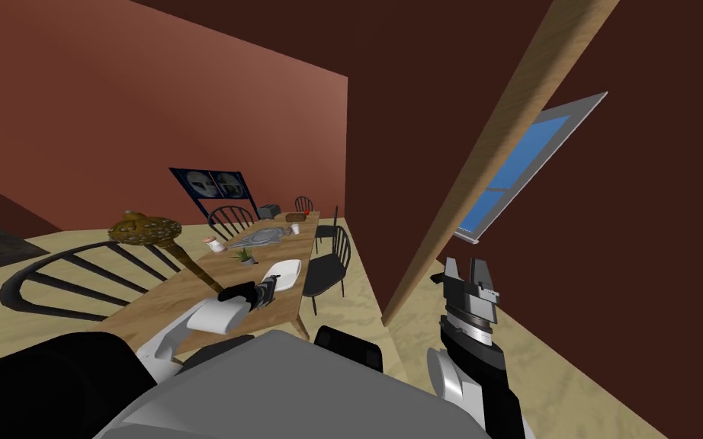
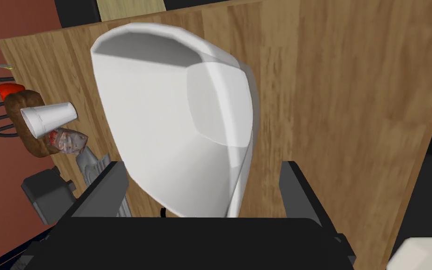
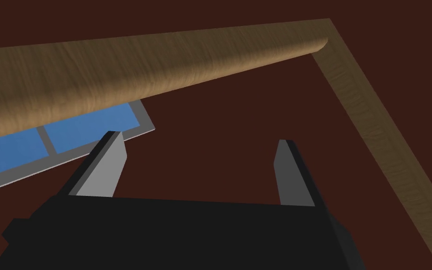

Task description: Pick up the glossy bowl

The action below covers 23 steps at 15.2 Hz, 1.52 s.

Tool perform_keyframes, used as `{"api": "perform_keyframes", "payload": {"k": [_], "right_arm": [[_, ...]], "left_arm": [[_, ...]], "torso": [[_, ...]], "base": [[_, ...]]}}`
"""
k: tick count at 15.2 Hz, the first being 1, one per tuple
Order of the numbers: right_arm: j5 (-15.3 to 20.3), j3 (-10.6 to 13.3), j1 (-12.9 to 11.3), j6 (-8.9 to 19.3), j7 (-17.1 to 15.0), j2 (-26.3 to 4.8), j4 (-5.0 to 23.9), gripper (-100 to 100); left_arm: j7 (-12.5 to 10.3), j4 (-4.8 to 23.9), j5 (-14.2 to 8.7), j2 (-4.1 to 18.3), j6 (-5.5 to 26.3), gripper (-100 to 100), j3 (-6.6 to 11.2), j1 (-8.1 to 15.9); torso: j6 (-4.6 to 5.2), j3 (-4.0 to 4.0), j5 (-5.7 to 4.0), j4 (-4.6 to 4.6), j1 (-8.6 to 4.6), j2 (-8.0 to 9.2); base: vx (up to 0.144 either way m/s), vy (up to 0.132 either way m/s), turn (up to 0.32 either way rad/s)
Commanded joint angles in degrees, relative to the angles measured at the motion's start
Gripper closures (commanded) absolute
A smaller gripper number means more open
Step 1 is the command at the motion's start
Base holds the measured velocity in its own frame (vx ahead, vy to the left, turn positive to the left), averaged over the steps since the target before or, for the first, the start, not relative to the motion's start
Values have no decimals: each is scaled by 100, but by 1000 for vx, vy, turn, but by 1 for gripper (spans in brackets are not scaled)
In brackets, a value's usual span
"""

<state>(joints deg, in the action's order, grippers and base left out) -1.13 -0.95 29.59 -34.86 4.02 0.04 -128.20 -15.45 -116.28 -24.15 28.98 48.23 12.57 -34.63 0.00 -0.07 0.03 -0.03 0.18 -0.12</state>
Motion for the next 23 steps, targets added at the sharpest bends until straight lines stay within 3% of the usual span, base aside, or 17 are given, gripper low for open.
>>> {"api": "perform_keyframes", "payload": {"k": [1,10,11,12,15,17,18,22,23], "right_arm": [[0,0,0,0,0,0,0,0],[0,0,0,0,0,0,0,0],[0,0,0,0,0,0,0,0],[0,0,0,0,0,0,0,0],[0,0,0,0,0,0,0,0],[0,0,0,0,0,1,0,0],[0,0,0,0,0,1,0,0],[0,0,0,0,0,1,0,0],[0,0,0,0,0,1,0,0]], "left_arm": [[-21,82,-95,18,286,-100,43,-17],[-88,260,-397,85,1103,-100,200,-91],[-75,234,-377,81,1005,-100,191,-101],[-35,436,-326,31,912,-100,153,-18],[21,682,-259,-30,761,-100,103,84],[6,652,-263,-22,797,-100,107,83],[15,673,-263,-23,777,100,105,90],[21,667,-265,-22,773,100,101,93],[-23,485,-313,19,882,100,143,2]], "torso": [[0,0,0,0,0,0],[0,-1,2,0,6,-1],[-1,0,2,0,7,-1],[-2,1,1,0,1,3],[-1,4,-2,1,-14,7],[-1,4,-3,2,-18,8],[-2,5,-4,2,-18,9],[-6,4,-6,0,-21,8],[-7,5,-8,2,-21,9]], "base": [[28,41,-107],[34,51,-91],[14,37,-19],[9,16,-24],[9,4,-30],[4,0,-12],[0,0,0],[1,0,-5],[-4,-3,26]]}}
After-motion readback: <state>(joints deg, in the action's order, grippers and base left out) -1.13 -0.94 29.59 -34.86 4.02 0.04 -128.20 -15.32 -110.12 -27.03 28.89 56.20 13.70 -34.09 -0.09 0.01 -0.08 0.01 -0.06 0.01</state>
